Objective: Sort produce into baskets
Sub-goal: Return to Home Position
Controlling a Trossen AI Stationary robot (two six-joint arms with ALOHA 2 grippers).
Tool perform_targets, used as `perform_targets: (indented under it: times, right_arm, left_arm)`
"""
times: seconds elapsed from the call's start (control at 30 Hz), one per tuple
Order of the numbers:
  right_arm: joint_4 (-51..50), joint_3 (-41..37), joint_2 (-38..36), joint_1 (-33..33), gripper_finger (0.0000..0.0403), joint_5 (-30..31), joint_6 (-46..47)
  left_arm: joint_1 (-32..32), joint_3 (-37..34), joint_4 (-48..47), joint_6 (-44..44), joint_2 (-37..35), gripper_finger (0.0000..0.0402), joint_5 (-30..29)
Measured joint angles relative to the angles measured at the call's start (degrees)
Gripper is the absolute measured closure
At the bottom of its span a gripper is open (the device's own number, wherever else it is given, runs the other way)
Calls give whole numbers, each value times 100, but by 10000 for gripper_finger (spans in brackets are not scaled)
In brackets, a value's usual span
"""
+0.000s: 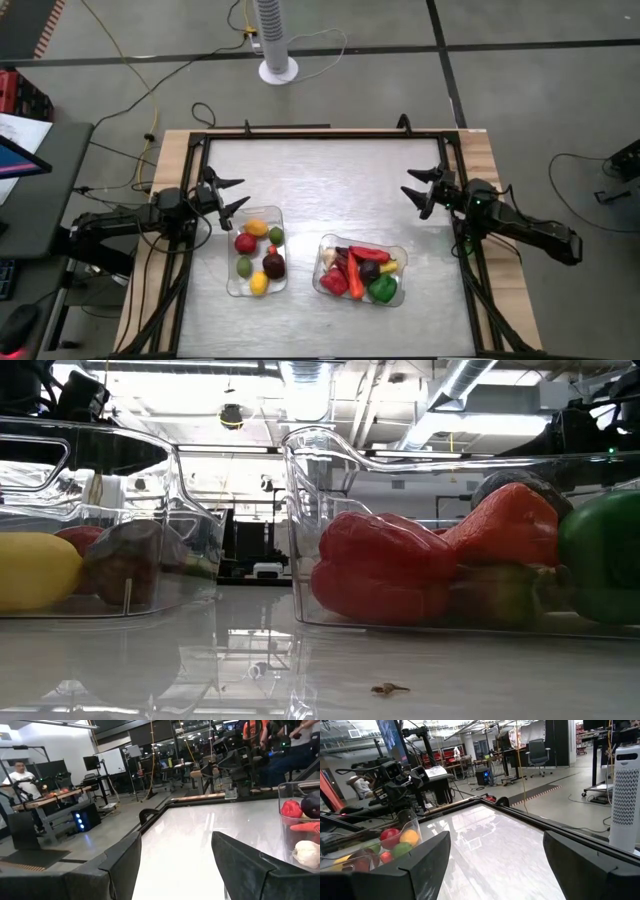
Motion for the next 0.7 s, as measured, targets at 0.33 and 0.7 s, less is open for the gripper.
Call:
perform_targets:
  times: [0.33, 0.7]
  right_arm:
    - [-2, 0, -1, 0, 58, 0, 0]
    - [-2, -1, 0, 0, 58, 0, 0]
  left_arm:
    - [0, -1, 0, 37, 0, 171, 0]
    - [0, -1, 0, 4, 0, 171, 0]
